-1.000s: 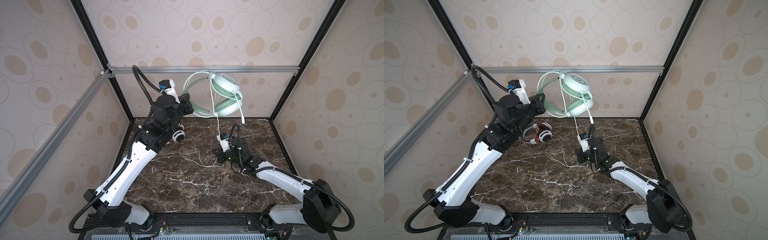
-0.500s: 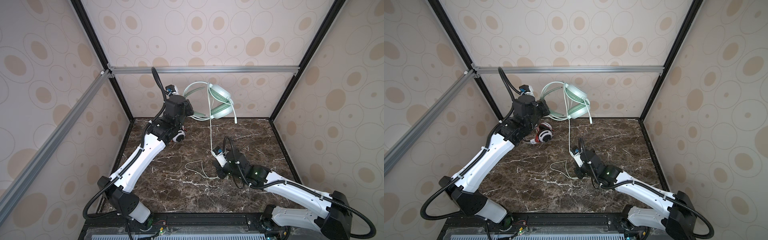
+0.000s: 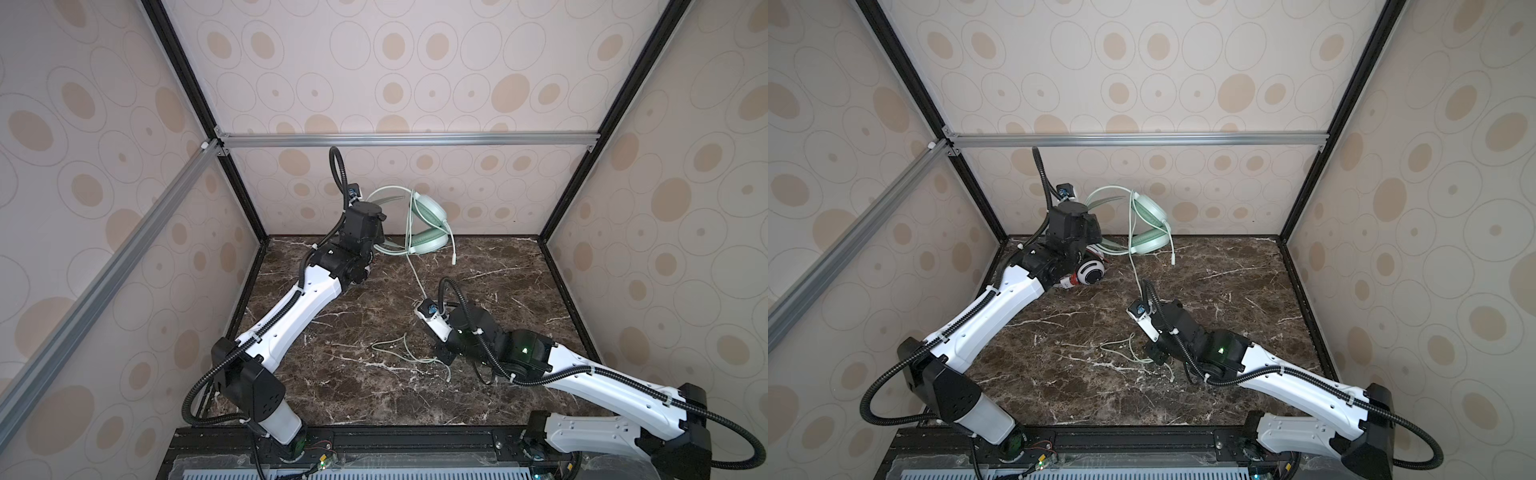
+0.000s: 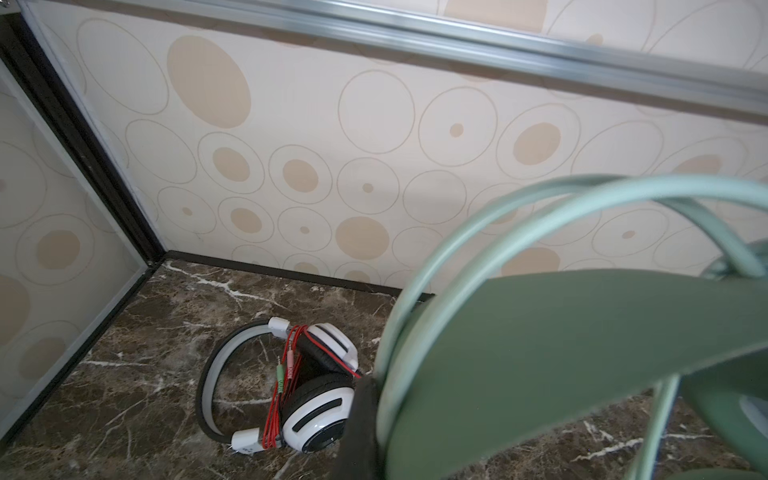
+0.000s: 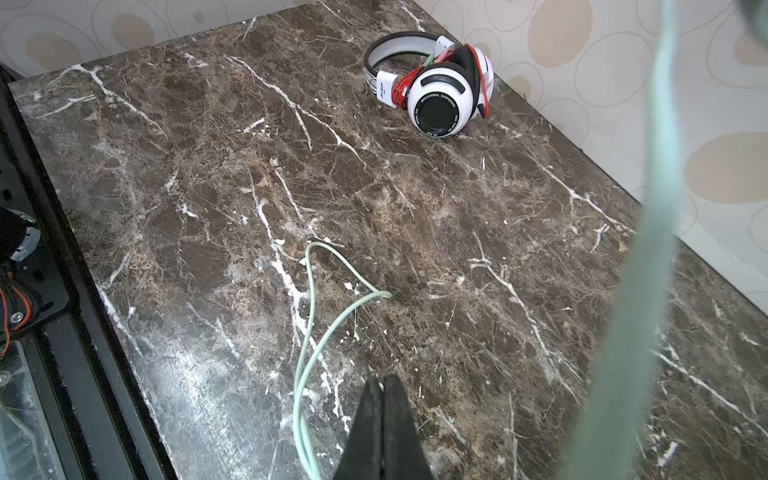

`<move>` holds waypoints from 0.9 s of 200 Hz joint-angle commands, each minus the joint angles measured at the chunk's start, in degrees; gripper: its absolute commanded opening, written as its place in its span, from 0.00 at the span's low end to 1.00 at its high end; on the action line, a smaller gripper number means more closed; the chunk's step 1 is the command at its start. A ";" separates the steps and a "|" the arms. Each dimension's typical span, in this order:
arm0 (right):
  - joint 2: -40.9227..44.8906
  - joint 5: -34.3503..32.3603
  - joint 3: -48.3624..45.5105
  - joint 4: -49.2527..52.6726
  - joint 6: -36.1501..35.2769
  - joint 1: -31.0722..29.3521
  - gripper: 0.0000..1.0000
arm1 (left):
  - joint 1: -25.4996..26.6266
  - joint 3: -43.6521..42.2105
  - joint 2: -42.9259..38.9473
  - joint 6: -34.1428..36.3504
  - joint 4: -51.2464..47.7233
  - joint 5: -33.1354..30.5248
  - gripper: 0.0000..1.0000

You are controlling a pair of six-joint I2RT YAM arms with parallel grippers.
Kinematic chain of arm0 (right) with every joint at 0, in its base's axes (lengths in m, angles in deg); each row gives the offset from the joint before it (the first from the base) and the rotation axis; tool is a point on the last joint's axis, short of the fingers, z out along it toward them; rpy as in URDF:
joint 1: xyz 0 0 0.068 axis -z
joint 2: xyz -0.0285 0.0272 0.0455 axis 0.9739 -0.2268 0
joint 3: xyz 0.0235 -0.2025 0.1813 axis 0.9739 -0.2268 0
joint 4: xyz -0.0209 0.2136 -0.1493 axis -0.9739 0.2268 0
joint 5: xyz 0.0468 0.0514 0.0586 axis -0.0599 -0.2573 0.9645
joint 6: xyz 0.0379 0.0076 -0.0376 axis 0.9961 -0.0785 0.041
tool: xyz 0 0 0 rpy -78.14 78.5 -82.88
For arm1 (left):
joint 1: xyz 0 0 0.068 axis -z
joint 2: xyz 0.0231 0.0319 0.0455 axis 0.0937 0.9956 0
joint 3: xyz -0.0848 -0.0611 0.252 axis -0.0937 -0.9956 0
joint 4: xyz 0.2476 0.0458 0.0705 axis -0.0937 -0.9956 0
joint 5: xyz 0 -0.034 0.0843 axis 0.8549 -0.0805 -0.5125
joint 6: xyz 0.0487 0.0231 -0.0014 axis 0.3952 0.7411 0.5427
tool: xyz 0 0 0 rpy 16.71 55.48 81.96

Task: Wrap the headphones
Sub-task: 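Wrap the green cable around the headset held by the left gripper with the right gripper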

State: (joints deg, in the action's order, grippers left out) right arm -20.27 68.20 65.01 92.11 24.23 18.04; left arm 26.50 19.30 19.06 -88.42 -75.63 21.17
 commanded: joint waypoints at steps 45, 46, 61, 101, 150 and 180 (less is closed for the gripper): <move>-3.01 -5.26 9.67 7.83 -7.39 -0.58 0.00 | 1.86 -5.72 -4.14 8.96 6.88 -7.76 0.00; -3.07 -5.33 9.85 7.90 -7.62 -0.57 0.00 | 2.00 -5.87 -4.16 9.21 6.89 -7.83 0.00; -4.03 -6.85 12.27 9.23 -9.94 -0.57 0.00 | 3.41 -7.49 -5.00 13.12 7.23 -8.38 0.00; -5.60 -10.44 15.28 10.24 -13.92 -0.47 0.00 | 5.59 -12.69 -8.20 19.28 6.32 -8.33 0.00; -6.48 -10.94 17.98 9.90 -14.71 1.46 0.00 | 7.33 -18.71 -12.64 24.67 5.74 -6.56 0.00; -6.75 -10.59 20.43 10.26 -15.73 2.18 0.00 | 8.49 -21.92 -15.02 28.69 4.57 -5.62 0.00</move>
State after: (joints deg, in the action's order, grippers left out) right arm -27.12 58.34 82.21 102.21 10.28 19.57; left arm 33.82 -1.86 7.28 -64.14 -73.89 15.25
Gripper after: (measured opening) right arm 0.050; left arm 0.061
